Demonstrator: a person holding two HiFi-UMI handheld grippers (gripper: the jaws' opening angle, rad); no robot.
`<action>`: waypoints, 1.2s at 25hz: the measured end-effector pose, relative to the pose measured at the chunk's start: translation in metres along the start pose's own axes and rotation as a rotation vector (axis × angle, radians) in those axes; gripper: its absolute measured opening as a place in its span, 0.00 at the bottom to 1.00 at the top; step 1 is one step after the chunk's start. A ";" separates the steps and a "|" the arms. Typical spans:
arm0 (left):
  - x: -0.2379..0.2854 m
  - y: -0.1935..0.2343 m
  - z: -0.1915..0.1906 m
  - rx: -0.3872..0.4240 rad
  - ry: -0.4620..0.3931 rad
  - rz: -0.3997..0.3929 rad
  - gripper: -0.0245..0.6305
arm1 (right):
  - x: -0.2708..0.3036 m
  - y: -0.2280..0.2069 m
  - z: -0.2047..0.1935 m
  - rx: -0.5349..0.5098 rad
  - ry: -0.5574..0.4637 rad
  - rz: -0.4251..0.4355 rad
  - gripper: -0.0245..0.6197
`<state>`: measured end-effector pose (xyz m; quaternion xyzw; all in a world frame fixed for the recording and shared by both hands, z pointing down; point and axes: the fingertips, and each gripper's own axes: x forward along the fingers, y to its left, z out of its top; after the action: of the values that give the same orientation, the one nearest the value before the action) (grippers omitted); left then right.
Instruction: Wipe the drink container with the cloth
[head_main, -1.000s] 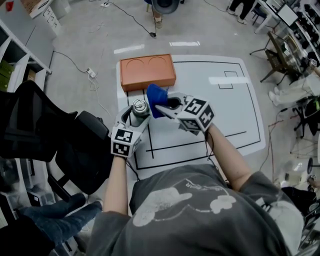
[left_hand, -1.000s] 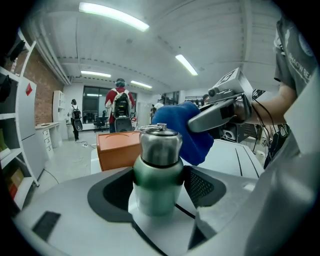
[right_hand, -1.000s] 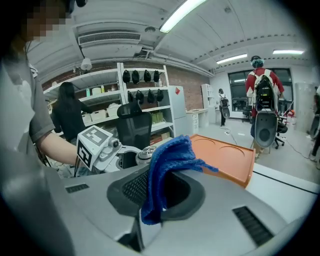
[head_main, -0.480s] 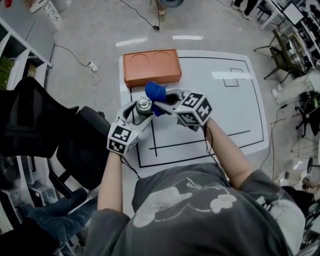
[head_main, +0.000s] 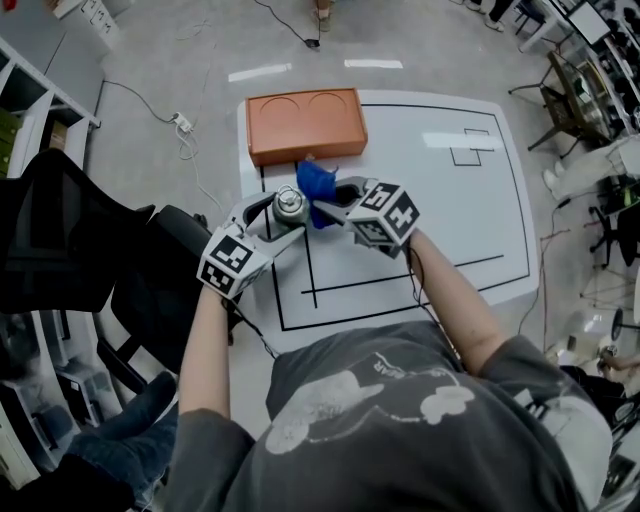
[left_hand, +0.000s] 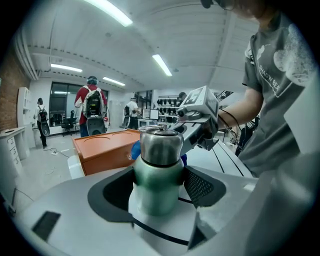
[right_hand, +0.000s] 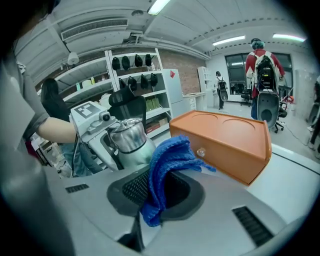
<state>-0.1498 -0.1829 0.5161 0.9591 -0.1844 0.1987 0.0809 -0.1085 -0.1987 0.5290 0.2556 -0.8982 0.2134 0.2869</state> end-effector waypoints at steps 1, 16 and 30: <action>0.000 0.000 0.000 0.008 0.002 -0.017 0.52 | 0.002 0.000 -0.003 0.010 0.009 0.001 0.10; -0.004 0.002 -0.002 0.021 0.018 -0.023 0.52 | 0.013 -0.007 -0.024 0.036 0.035 -0.048 0.10; -0.021 -0.017 0.009 -0.351 -0.089 0.610 0.59 | -0.042 -0.004 -0.019 0.013 -0.071 0.005 0.10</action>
<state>-0.1584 -0.1630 0.4975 0.8392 -0.4969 0.1368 0.1734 -0.0685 -0.1780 0.5178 0.2626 -0.9071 0.2109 0.2526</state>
